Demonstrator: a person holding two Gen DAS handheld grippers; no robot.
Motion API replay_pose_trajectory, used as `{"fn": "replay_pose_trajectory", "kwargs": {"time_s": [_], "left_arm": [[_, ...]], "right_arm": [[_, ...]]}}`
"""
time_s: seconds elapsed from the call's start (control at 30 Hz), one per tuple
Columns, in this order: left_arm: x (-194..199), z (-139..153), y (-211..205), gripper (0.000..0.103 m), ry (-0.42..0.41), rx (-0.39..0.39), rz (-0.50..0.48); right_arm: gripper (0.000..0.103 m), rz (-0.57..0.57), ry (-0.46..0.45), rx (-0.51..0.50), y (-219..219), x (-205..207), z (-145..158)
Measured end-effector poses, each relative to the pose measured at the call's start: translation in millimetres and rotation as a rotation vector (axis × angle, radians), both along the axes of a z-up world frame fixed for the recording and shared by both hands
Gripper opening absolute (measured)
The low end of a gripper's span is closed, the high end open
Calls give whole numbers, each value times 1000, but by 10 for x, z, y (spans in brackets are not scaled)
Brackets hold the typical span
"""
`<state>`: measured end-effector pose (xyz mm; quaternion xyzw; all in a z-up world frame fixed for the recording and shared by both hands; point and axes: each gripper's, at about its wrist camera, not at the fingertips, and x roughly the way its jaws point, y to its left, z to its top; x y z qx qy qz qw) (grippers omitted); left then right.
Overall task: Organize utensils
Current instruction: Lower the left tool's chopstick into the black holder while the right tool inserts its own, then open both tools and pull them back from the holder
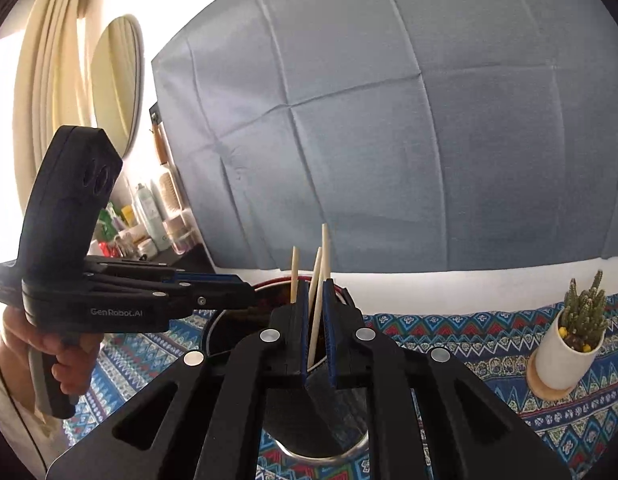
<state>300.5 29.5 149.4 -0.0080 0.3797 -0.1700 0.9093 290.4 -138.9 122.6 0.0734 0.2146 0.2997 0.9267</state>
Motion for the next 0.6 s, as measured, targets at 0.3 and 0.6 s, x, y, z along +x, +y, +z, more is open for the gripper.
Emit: {"fn": "replay_pose_trajectory", "kwargs": {"time_s": [0.3,0.6], "left_arm": [[-303,90,73,61,-38,37,15],[-585,18,120,78,-24,71,28]], "right_arm": [[33,-18,36,-31,-139,-211,20],[78,-79,37,-112,-211,-485,52]]}}
